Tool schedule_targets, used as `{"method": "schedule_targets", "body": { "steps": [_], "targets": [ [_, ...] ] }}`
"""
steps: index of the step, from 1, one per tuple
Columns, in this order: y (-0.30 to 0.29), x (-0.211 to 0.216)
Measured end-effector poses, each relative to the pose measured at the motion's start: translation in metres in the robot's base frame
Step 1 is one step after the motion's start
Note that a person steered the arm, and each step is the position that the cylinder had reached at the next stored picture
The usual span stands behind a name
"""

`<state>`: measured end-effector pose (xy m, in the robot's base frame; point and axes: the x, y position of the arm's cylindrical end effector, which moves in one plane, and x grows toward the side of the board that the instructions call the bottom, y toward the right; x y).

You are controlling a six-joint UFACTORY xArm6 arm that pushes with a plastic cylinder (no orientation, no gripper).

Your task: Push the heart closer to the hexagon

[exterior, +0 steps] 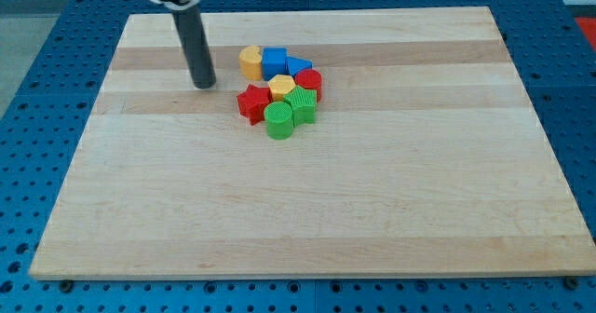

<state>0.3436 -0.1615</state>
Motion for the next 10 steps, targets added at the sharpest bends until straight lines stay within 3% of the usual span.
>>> {"method": "schedule_targets", "body": {
  "steps": [2, 10],
  "targets": [
    [0.000, -0.051],
    [0.060, -0.018]
  ]
}}
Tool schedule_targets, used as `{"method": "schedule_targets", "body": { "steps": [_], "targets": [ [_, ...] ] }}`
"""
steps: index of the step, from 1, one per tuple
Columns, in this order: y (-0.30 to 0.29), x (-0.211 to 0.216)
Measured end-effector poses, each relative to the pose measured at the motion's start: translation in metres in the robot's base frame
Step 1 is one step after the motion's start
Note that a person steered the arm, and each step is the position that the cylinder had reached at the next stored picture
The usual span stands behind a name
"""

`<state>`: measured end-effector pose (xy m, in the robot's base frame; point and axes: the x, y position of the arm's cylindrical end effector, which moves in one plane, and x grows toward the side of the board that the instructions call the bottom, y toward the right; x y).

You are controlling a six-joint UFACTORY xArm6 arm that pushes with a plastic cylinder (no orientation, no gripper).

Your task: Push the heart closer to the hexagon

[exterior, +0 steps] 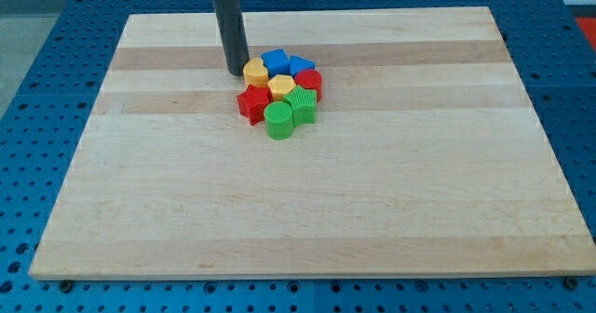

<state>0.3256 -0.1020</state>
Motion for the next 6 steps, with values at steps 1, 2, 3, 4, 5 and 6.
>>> {"method": "schedule_targets", "body": {
  "steps": [1, 2, 3, 4, 5, 6],
  "targets": [
    [-0.001, 0.000],
    [-0.018, 0.002],
    [-0.030, 0.014],
    [-0.027, 0.023],
    [-0.016, 0.025],
    [-0.006, 0.025]
  ]
}}
